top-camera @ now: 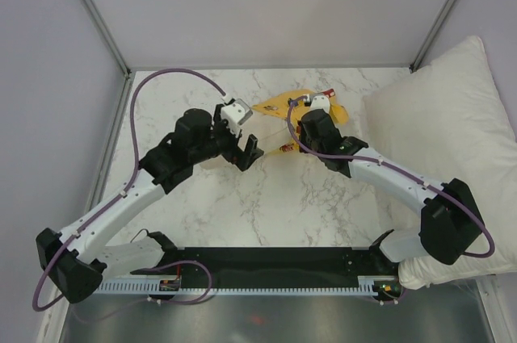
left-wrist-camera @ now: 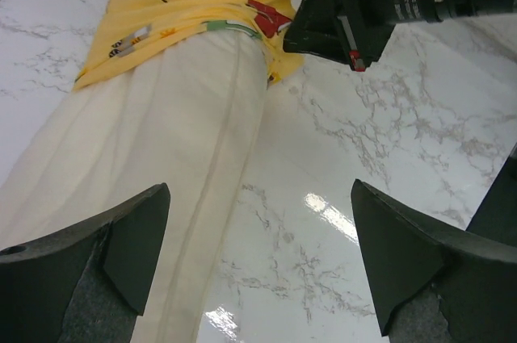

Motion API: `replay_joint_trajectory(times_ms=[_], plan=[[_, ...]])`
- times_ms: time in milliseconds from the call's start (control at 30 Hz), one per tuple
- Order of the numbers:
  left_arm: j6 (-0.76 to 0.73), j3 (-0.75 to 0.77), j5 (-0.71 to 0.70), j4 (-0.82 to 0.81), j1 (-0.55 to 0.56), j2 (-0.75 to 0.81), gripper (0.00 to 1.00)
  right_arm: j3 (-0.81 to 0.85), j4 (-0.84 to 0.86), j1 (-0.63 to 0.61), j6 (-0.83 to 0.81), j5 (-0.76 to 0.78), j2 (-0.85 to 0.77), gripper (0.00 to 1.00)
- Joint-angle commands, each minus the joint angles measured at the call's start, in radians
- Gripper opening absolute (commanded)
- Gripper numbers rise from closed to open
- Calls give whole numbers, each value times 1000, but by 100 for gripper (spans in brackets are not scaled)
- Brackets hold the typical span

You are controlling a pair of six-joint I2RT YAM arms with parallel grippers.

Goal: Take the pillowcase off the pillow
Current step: Pull out the pillow

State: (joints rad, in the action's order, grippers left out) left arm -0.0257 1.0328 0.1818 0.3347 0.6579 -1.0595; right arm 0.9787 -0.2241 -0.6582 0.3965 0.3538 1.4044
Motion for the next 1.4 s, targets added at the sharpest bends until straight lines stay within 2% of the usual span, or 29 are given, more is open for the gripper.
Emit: replay_joint_trajectory(times_ms=[0,200,333,433,533,600,633,700,733,767,800,900,933,1033,1133,1267,1367], plan=[[-172,30,-18,-51,40,-60,100,29,100,-4,41,-42,-44,0],[-258,50,-82,-82,52,-170,100,-8,120,-6,65,-81,-82,0],[-292,44,-220,-117,60,-273,100,-28,140,-6,74,-127,-107,0],[-302,44,-226,-121,66,-324,100,-35,143,-8,74,-137,-123,0],[-324,45,-359,-138,69,-390,100,-38,143,-8,76,-163,-139,0],[-318,53,-390,-134,71,-416,99,-38,143,-8,76,-191,-148,0],[-312,55,-371,-131,72,-428,90,-38,141,-8,76,-194,-151,0],[-301,58,-338,-111,71,-438,65,-37,137,-8,67,-199,-165,0],[-283,68,-332,-102,71,-445,23,-34,121,-8,61,-194,-170,0],[-277,78,-338,-91,72,-464,7,-23,109,-8,53,-194,-174,0],[-270,90,-346,-76,72,-477,2,-15,95,-8,36,-188,-186,0],[-237,144,-360,-1,72,-523,2,37,10,-8,-5,-176,-228,24],[-221,168,-378,33,72,-528,2,70,-48,-8,-13,-162,-243,46],[-203,199,-407,70,72,-525,2,126,-142,-8,-47,-98,-318,70],[-183,199,-423,99,72,-488,2,176,-220,-8,-76,-38,-387,80],[-169,194,-433,133,71,-452,2,219,-326,-6,-71,17,-372,85],[-168,191,-443,148,72,-425,2,177,-324,-6,-74,54,-329,87]])
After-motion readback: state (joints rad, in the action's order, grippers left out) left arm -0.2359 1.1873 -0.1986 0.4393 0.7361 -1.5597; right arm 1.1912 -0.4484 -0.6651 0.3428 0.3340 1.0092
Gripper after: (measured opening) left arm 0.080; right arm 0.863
